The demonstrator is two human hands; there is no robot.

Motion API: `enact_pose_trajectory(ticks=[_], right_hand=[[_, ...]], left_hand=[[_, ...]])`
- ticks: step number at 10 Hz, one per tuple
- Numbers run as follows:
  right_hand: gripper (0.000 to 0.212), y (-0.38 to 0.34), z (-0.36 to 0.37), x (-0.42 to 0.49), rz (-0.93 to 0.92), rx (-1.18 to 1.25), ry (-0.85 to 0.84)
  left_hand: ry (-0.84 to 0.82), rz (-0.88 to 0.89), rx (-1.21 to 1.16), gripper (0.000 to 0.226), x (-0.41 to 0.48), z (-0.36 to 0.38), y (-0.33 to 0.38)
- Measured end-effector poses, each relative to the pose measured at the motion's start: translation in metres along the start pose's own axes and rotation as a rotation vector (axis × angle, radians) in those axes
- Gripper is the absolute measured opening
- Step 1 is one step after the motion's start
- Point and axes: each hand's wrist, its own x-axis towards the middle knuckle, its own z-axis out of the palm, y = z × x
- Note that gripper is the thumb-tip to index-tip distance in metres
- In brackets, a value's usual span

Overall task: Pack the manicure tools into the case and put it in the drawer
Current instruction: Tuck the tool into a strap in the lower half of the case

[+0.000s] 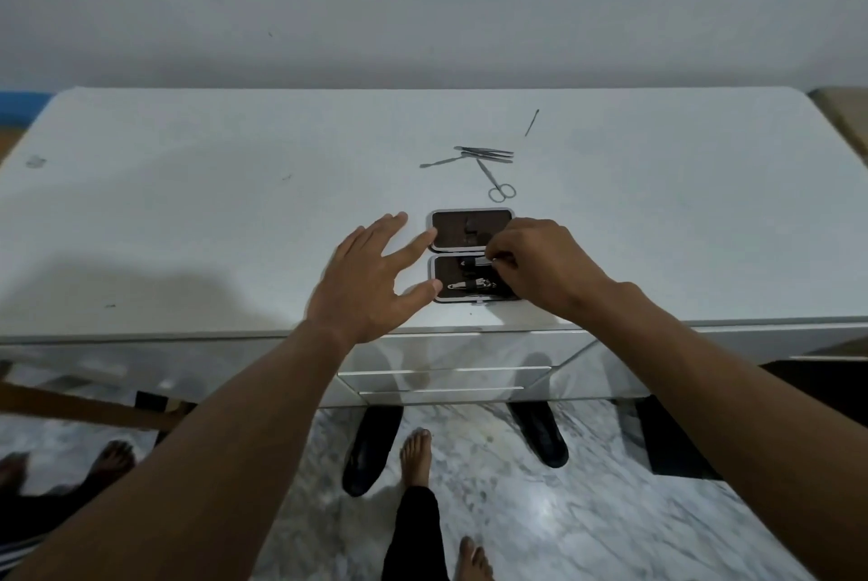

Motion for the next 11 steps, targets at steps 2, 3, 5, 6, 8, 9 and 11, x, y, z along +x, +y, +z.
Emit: enact_pose_trajectory(ticks=[2, 3, 5, 6, 8, 9, 11], right_hand=[[0.017, -0.009, 0.006, 0.004, -0.013, 0.051, 0.009], [0.017, -0.011, 0.008, 0.005, -0.001, 0.068, 0.010], [0.016, -0.010, 0.008, 0.006, 0.006, 0.082, -0.012], [0.016, -0.009, 0.007, 0.007, 0.006, 0.087, -0.023], [0.018, -0.009, 0.003, 0.008, -0.002, 0.077, -0.044], [0.019, -0.009, 0.002, 0.008, 0.002, 0.083, -0.045], [0.015, -0.010, -0.008, 0.011, 0.035, 0.122, -0.037]], left_hand=[[0.008, 0.000, 0.003, 0.065, 0.001, -0.001, 0.001], [0.010, 0.000, 0.005, 0.065, 0.000, -0.001, 0.002], [0.012, 0.005, 0.003, 0.064, 0.000, -0.001, 0.001], [0.010, 0.005, 0.004, 0.064, 0.000, -0.001, 0.001], [0.006, 0.007, 0.012, 0.064, 0.000, -0.002, 0.001], [-0.001, 0.004, 0.005, 0.064, 0.001, -0.002, 0.001], [-0.008, 0.001, -0.011, 0.064, 0.001, 0.000, 0.000]])
